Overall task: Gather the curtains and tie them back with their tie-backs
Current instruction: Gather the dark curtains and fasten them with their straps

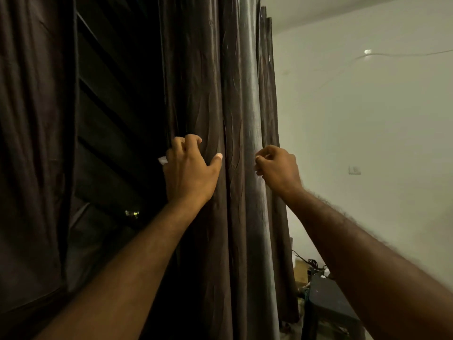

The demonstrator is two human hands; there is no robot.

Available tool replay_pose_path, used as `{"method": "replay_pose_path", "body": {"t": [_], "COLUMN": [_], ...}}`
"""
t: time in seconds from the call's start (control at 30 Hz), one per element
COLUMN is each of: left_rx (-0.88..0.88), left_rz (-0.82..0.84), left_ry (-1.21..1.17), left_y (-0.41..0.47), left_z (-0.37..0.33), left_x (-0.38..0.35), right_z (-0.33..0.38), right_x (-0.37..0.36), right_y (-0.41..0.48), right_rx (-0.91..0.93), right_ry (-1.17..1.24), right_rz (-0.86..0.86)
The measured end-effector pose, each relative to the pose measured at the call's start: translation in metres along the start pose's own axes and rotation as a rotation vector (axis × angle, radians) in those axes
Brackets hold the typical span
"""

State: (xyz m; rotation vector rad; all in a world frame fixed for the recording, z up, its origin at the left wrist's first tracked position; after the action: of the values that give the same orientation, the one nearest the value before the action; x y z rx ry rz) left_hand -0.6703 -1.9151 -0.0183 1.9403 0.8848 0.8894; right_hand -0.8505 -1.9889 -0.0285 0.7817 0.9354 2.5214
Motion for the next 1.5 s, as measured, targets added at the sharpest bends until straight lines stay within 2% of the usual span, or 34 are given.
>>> {"method": "replay_pose_path", "body": {"t": [0.1, 0.23, 0.47, 0.57, 0.73, 0.9, 1.07, 1.13, 1.3, 1.5], "left_rx": [-0.042, -0.079, -0.322, -0.28, -0.103, -0.039, -0.032, -0.022, -0.002, 0.045], "left_rz": [-0.017, 0.003, -0.002, -0.015, -0.023, -0.019, -0.061, -0.063, -0.053, 0.0], "left_ry": [0.116, 0.157, 0.121, 0.16, 0.097, 0.086, 0.056, 0.074, 0.104, 0.113], "left_y": [0.022, 0.047, 0.078, 0.095, 0.123, 0.138, 0.139, 0.14, 0.132, 0.13], "left_z": [0.005, 0.021, 0.061, 0.083, 0.086, 0.083, 0.084, 0.083, 0.083, 0.083], "left_x": [-0.034, -0.071, -0.101, -0.112, -0.131, -0.147, -0.142, -0.138, -0.12, -0.073], "right_z": [-0.023, -0.044, -0.068, -0.073, -0.059, -0.045, -0.031, -0.024, 0.003, 0.045], "right_x": [-0.013, -0.044, -0.117, -0.142, -0.178, -0.194, -0.182, -0.174, -0.143, -0.129], "right_y": [0.03, 0.066, 0.134, 0.152, 0.141, 0.136, 0.157, 0.175, 0.219, 0.212], "right_rx": [-0.044, -0.119, -0.22, -0.175, 0.095, 0.259, 0.138, 0.123, 0.114, 0.171], "right_ry": [-0.014, 0.01, 0.166, 0.165, 0.169, 0.204, 0.445, 0.5, 0.449, 0.372], "right_rz": [-0.017, 0.035, 0.145, 0.125, -0.02, 0.037, 0.225, 0.209, 0.029, 0.038]}}
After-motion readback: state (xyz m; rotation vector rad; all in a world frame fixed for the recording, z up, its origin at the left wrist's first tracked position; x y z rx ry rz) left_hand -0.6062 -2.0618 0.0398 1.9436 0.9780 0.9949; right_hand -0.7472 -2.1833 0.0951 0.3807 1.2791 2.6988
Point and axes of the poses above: each hand's wrist, its own y-axis towards the middle knuckle, its own x-axis out of the back of the hand, z = x × y, the point moved 2 cm from there along y, towards the middle knuckle, and after that the axes turned 8 degrees about -y, right-handed, at the moved point
